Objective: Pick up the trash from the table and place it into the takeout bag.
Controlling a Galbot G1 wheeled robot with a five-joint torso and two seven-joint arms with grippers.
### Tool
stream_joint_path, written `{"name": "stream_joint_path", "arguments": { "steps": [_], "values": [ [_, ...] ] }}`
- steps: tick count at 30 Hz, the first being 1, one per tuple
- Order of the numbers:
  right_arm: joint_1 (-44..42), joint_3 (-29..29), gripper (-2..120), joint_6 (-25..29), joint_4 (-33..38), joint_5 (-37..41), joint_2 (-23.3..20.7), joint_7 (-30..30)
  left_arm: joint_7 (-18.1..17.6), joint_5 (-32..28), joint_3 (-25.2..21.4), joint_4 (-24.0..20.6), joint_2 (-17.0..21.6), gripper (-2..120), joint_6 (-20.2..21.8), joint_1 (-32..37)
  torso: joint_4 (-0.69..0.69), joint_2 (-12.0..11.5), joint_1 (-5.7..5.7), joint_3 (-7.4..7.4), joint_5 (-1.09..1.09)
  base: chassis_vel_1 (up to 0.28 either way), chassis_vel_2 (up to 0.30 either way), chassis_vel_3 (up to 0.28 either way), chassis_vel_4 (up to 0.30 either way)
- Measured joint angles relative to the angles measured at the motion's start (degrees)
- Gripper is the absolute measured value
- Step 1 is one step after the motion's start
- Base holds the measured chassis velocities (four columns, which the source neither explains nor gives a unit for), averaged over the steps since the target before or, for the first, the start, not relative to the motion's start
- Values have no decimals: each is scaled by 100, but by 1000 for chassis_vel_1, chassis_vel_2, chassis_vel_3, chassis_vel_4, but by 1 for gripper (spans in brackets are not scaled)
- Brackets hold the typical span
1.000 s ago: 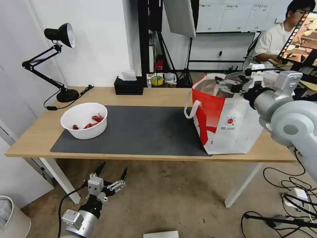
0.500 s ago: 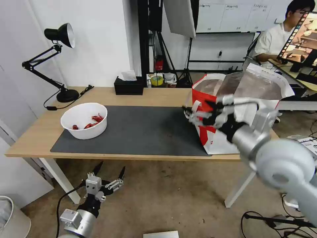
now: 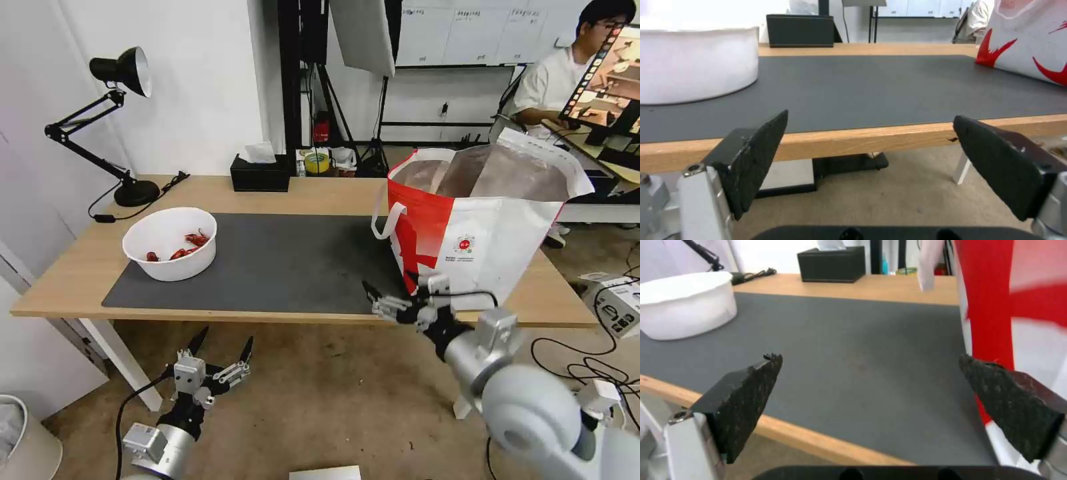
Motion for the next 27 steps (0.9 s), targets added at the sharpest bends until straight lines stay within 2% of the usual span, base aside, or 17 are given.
{"name": "stream_joint_path", "arguments": {
  "steps": [1,2,10,17,27],
  "values": [
    [0,0,100,0,0,0,0,0,0,0,0,0,0,100,0,0,0,0,0,0,0,0,0,0,0],
    [-247,-119,100,435,-200,-359,103,-15,0,-4,6,25,7,100,-13,-14,0,0,0,0,-1,0,0,0,0],
    [-476,-310,100,921,-533,-720,276,-11,0,-15,24,76,17,100,-36,-52,0,0,1,0,-1,0,0,0,0],
    [-509,-415,100,1112,-661,-800,280,-5,2,-18,28,96,28,100,-36,-82,0,0,1,0,-1,0,0,0,0],
    [-735,-413,100,1099,-654,-854,313,229,5,-21,36,108,49,100,-37,-95,0,0,1,0,-1,0,0,0,0]
  ]
}}
